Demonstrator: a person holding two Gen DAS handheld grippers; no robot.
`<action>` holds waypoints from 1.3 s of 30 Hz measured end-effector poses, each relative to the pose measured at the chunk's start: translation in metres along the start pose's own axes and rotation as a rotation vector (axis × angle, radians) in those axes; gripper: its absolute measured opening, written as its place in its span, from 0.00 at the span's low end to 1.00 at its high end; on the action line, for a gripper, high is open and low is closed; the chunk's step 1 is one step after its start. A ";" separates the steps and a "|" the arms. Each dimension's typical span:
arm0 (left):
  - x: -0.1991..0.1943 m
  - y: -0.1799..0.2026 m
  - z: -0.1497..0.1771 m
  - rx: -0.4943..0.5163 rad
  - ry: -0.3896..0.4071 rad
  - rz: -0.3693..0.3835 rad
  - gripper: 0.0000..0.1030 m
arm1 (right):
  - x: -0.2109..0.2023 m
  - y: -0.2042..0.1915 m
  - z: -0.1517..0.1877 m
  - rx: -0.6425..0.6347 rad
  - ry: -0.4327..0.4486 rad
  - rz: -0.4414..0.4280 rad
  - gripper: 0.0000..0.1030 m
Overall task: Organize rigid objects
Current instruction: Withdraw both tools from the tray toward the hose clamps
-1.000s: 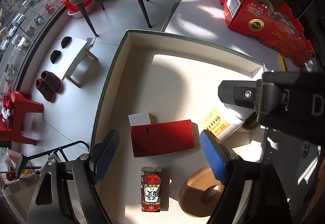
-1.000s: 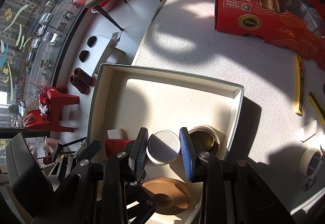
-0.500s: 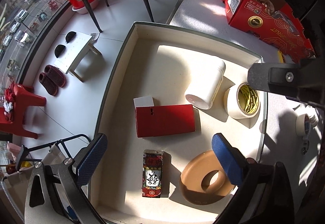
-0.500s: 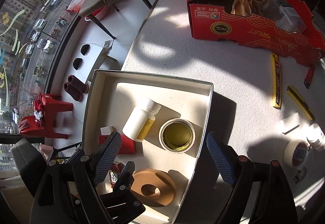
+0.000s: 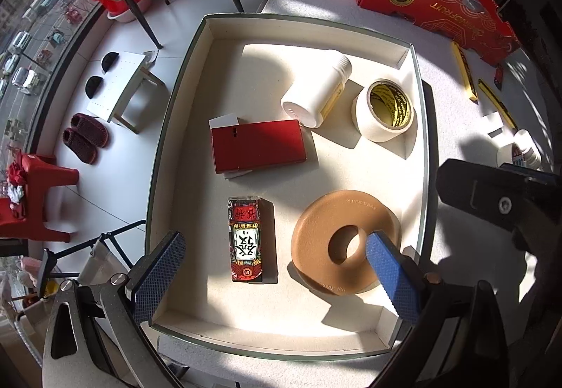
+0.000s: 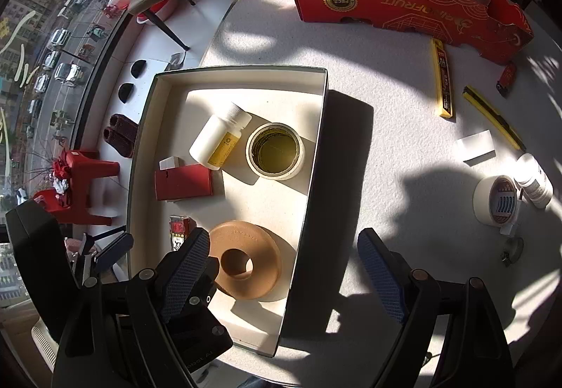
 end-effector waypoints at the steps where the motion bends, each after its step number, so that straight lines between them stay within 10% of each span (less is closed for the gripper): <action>1: -0.002 0.001 0.004 0.004 -0.002 0.000 1.00 | -0.001 0.001 0.006 0.001 -0.006 -0.005 0.85; 39: -0.045 0.021 0.041 0.071 -0.041 -0.016 1.00 | -0.044 0.004 0.066 -0.129 0.040 0.025 0.85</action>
Point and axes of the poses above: each gripper's, at about its wrist camera, not at the fingertips, and x roughly the way its jaws point, y to its right, z to its underside, the point moved 8 cm from there along x, roughly the way its jaws point, and after that the axes turned 2 degrees about x, right-handed, at the moved point
